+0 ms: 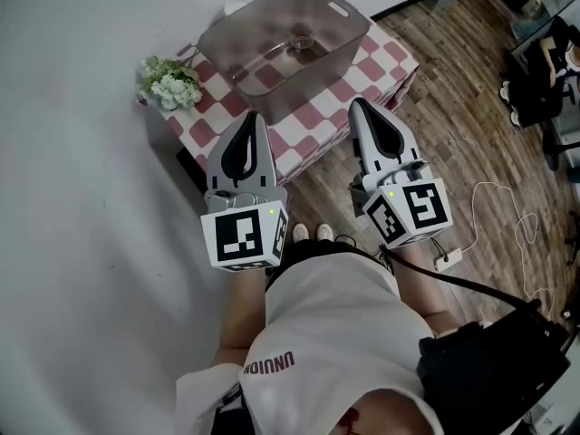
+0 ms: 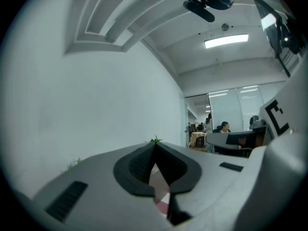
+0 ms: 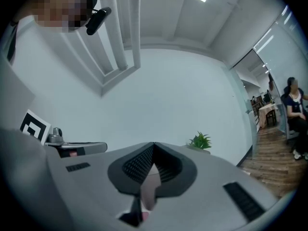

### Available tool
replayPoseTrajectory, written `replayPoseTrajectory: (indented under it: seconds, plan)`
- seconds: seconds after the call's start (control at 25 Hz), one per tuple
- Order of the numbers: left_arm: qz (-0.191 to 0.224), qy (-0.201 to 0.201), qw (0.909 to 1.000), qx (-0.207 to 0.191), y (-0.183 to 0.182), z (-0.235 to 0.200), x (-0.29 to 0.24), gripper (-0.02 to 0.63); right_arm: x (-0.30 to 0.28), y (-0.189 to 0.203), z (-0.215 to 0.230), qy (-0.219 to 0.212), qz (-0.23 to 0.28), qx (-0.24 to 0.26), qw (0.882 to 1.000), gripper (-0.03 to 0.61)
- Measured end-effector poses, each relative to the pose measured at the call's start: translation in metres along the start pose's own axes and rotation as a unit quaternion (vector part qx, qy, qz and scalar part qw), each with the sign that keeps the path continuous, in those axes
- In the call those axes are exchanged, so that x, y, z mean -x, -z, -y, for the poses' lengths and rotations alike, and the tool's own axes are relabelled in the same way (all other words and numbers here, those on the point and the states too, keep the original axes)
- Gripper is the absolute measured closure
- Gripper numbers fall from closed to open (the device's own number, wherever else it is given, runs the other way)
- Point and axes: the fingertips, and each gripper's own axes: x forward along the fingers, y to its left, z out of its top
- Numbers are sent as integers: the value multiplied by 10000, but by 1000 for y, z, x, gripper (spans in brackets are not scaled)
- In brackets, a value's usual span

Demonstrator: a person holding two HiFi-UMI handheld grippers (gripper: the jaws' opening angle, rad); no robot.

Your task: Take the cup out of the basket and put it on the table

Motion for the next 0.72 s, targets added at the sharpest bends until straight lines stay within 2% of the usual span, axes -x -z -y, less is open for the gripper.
replayPoseTrajectory:
  seconds: [0.32, 0.52, 0.72]
  plan:
    - [-26, -66, 10000, -46, 1, -24, 5, 601, -18, 3, -5, 228, 88, -49, 9997, 561]
    - [29, -167, 9998, 78, 5, -33, 2, 601, -33, 9, -8, 150, 60, 16, 9999, 561]
    - [118, -177, 9998, 46, 0, -30, -23, 601, -53, 3, 10, 91, 177, 26, 9998, 561]
